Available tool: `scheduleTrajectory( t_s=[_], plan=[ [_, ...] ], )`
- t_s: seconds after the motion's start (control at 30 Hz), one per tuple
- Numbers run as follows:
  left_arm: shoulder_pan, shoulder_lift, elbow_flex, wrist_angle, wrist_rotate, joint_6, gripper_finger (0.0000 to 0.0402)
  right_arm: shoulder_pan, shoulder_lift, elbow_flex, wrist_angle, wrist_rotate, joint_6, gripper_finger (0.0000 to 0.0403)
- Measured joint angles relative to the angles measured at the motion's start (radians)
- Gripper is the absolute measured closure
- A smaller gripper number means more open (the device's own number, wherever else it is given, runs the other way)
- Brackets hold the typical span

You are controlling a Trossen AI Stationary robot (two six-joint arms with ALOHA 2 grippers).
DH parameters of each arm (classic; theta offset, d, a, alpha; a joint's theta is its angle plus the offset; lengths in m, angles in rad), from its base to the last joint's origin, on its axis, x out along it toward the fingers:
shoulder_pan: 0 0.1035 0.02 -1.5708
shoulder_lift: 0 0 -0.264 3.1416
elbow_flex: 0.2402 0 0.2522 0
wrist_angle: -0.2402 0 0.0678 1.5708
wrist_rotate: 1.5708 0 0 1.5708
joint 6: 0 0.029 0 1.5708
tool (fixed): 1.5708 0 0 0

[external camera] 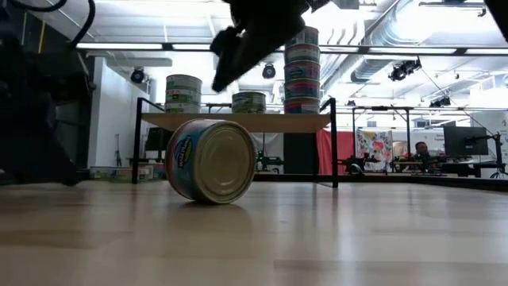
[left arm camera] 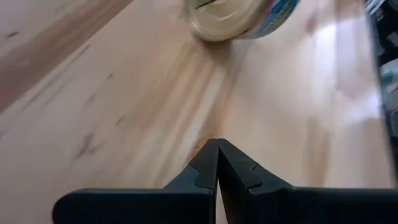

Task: Stack canned seafood by type on shelf
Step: Stack the blue pink tuna can on top of the other blue pink tuna cans on the shelf

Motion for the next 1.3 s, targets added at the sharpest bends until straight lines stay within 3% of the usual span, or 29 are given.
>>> scheduleTrajectory(
  t_s=[0.23, 0.7, 0.83, 0.97, 1.2, 1.3],
  plan=[
    [0.001, -0.001, 0.052, -0.047, -0.016, -0.013, 0.0401, 0.0, 0.139, 0.141, -0.141, 0.111, -0.19, 0.0124],
    [0.002, 0.0, 0.069, -0.105, -0.079, -0.013, 0.0402, 0.008, 0.172, 0.113, -0.056, 0.117, -0.23, 0.0125],
    [0.002, 0.0, 0.069, -0.119, -0.092, -0.013, 0.0401, 0.026, 0.172, 0.113, -0.033, 0.123, -0.214, 0.016],
    [0.002, 0.0, 0.069, -0.136, -0.092, -0.012, 0.0402, 0.045, 0.172, 0.113, -0.029, 0.123, -0.173, 0.0237],
    [0.002, 0.0, 0.069, -0.159, -0.087, 0.048, 0.0402, 0.064, 0.117, 0.239, -0.188, 0.131, -0.04, 0.024],
    [0.002, -0.001, 0.067, -0.157, -0.087, 0.088, 0.0401, 0.069, 0.059, 0.35, -0.313, 0.282, -0.013, 0.024]
  ],
)
